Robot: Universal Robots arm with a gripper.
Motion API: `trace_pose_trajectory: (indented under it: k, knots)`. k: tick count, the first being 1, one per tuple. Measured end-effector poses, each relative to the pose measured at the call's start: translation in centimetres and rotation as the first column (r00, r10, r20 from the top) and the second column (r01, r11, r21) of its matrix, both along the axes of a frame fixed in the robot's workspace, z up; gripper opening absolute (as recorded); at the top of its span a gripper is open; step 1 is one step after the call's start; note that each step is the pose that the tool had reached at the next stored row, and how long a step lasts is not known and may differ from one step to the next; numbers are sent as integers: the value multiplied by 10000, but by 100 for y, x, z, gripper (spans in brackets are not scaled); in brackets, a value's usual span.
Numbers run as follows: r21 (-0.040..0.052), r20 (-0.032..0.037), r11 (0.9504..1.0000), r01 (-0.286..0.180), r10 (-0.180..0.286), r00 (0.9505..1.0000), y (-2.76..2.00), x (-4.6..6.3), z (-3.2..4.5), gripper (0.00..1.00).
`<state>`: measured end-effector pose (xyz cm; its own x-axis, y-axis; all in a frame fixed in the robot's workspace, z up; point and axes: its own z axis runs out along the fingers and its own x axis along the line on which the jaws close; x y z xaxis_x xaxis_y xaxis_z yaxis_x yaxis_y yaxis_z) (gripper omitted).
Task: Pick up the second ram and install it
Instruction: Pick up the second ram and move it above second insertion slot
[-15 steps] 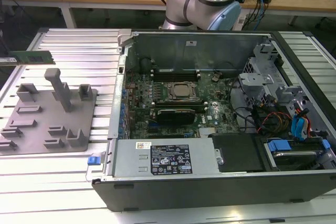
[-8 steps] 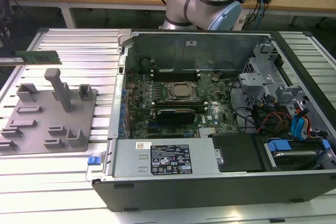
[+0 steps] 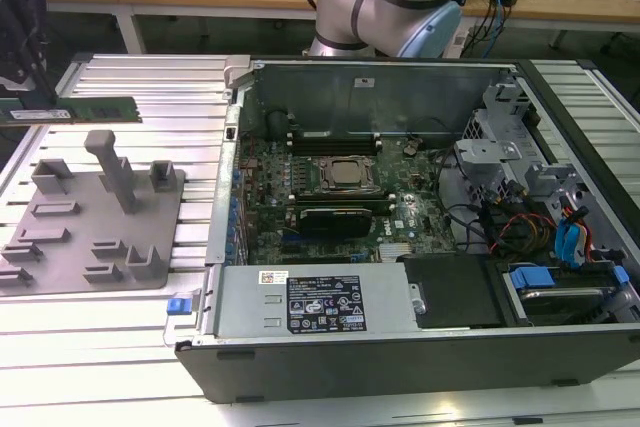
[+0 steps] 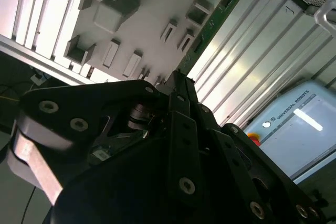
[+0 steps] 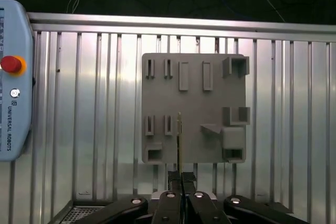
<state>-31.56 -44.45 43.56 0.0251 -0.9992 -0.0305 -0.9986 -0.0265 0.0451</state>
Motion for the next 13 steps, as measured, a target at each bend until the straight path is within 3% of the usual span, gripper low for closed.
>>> trace_pose_trajectory:
  k: [13]
  knots:
    - [0,-1,10000,0,0,10000,0,395,0,9]
